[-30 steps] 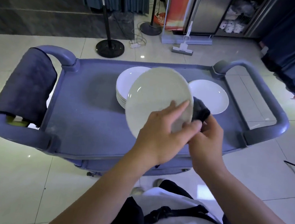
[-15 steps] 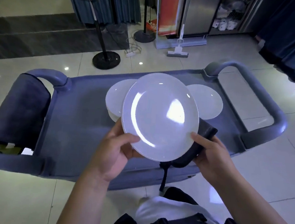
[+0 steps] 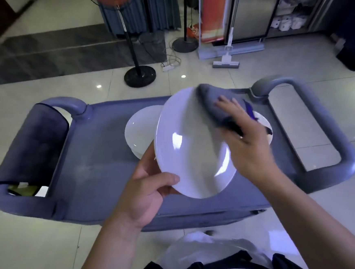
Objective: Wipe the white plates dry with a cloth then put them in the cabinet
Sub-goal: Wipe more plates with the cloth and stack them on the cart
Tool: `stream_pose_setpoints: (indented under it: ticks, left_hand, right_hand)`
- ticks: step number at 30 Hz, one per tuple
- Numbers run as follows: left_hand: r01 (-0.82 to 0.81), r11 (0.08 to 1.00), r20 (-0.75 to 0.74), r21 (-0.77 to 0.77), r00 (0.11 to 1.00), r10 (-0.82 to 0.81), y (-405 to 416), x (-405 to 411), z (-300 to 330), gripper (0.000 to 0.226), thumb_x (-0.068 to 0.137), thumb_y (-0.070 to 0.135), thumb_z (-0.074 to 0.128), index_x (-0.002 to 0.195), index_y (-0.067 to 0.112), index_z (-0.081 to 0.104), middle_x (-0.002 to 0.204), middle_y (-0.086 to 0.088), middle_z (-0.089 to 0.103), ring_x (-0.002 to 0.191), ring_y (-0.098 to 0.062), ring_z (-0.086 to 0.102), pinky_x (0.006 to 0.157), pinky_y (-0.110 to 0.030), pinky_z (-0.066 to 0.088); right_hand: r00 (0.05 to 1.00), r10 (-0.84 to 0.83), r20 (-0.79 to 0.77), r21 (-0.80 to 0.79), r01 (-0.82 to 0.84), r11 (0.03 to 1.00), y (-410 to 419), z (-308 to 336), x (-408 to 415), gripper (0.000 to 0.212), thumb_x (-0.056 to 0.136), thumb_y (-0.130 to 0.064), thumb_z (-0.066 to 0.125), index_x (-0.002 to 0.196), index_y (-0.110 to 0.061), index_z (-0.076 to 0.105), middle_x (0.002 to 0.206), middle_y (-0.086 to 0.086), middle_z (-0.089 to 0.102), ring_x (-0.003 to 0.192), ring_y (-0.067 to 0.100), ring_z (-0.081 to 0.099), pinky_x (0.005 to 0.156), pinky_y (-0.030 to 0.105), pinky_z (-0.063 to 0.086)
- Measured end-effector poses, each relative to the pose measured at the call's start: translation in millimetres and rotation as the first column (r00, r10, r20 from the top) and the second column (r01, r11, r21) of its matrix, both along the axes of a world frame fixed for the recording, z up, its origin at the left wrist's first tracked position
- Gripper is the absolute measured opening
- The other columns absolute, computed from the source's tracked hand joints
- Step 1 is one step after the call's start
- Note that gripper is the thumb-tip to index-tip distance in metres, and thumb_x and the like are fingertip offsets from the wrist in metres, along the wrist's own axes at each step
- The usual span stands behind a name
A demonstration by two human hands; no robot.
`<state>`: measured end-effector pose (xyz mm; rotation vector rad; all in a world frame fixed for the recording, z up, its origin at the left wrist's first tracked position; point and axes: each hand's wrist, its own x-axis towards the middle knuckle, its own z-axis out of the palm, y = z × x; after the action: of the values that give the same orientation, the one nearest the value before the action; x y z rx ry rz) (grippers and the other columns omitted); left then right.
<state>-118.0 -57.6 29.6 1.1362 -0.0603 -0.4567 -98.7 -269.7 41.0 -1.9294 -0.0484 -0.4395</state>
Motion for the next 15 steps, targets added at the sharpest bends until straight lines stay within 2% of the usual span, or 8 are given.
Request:
stream_pose_setpoints:
  ticks: [2,5,7,10,11,13,14,15]
  left_hand:
    - [-0.029,1.000,0.018,0.009,0.999,0.029,-8.1,2.2,3.8,0.065,0.071,-0.008,0.056,0.126,0.027,0.066,0.109,-0.003,0.071,0.096,-0.020,0.067,0.065,-0.033,0.057]
    - [-0.102,0.995,0.019,-0.002,0.995,0.102,-16.9,6.0,5.1,0.063,0.072,-0.009,0.053,0.125,0.022,0.065,0.109,-0.005,0.071,0.097,-0.023,0.068,0.065,-0.037,0.058]
    - [-0.141,0.990,0.016,-0.016,0.990,0.141,-20.2,7.5,2.0,0.067,0.073,-0.010,0.051,0.130,0.023,0.063,0.118,-0.008,0.071,0.103,-0.027,0.069,0.068,-0.042,0.059]
    - [-0.231,0.973,0.010,0.014,0.973,0.231,-20.2,10.1,-3.9,0.073,0.068,-0.013,0.050,0.131,0.022,0.062,0.122,-0.011,0.069,0.105,-0.032,0.069,0.067,-0.048,0.060]
    - [-0.261,0.965,0.018,0.039,0.965,0.260,-19.4,10.8,-5.5,0.074,0.066,-0.013,0.050,0.130,0.022,0.061,0.122,-0.011,0.068,0.105,-0.033,0.068,0.067,-0.049,0.060]
    - [-0.300,0.948,0.045,0.102,0.954,0.297,-19.1,11.8,-6.8,0.073,0.064,-0.012,0.052,0.129,0.022,0.060,0.120,-0.007,0.069,0.105,-0.029,0.067,0.068,-0.046,0.058]
    - [-0.306,0.944,0.051,0.126,0.952,0.302,-19.4,11.7,-7.8,0.072,0.065,-0.011,0.052,0.128,0.023,0.060,0.119,-0.004,0.069,0.105,-0.025,0.066,0.069,-0.044,0.057]
    - [-0.308,0.941,0.049,0.141,0.951,0.304,-21.4,11.1,-8.6,0.071,0.066,-0.010,0.053,0.127,0.025,0.061,0.118,-0.001,0.069,0.104,-0.023,0.066,0.068,-0.043,0.057]
  right_hand:
    - [0.999,0.022,-0.025,-0.126,-0.025,0.992,10.8,-4.2,13.6,0.052,0.083,-0.010,0.053,0.133,-0.022,0.064,0.147,-0.005,0.054,0.146,0.031,0.034,0.115,0.041,0.033]
    - [0.992,0.110,-0.067,-0.125,-0.118,0.985,18.4,-16.0,9.6,0.056,0.083,-0.015,0.055,0.134,-0.035,0.060,0.149,-0.015,0.046,0.150,0.017,0.028,0.118,0.058,0.023]
    - [0.953,0.275,-0.125,-0.034,-0.281,0.959,18.7,-23.9,-5.8,0.061,0.080,-0.011,0.054,0.132,-0.042,0.059,0.152,-0.016,0.047,0.150,0.009,0.026,0.121,0.054,0.021]
    - [0.835,0.505,-0.218,0.114,-0.492,0.863,11.0,-30.6,-24.2,0.054,0.089,-0.005,0.058,0.127,-0.044,0.063,0.143,-0.029,0.052,0.145,-0.003,0.030,0.122,0.035,0.027]
    - [0.770,0.577,-0.273,0.193,-0.543,0.817,2.4,-31.7,-26.1,0.049,0.093,-0.002,0.060,0.127,-0.038,0.064,0.133,-0.031,0.060,0.139,-0.005,0.041,0.117,0.027,0.034]
    - [0.656,0.670,-0.349,0.402,-0.541,0.739,-21.8,-31.9,-24.9,0.039,0.095,-0.001,0.063,0.126,-0.024,0.069,0.096,-0.019,0.074,0.099,0.004,0.067,0.087,0.021,0.051]
    - [0.646,0.666,-0.373,0.496,-0.468,0.732,-34.6,-31.9,-22.8,0.032,0.092,-0.006,0.068,0.122,-0.017,0.072,0.084,-0.007,0.072,0.081,0.012,0.067,0.074,0.025,0.052]
    - [0.664,0.625,-0.411,0.562,-0.355,0.747,-47.9,-31.4,-19.8,0.028,0.087,-0.013,0.073,0.115,-0.013,0.074,0.082,0.004,0.071,0.077,0.017,0.065,0.068,0.030,0.053]
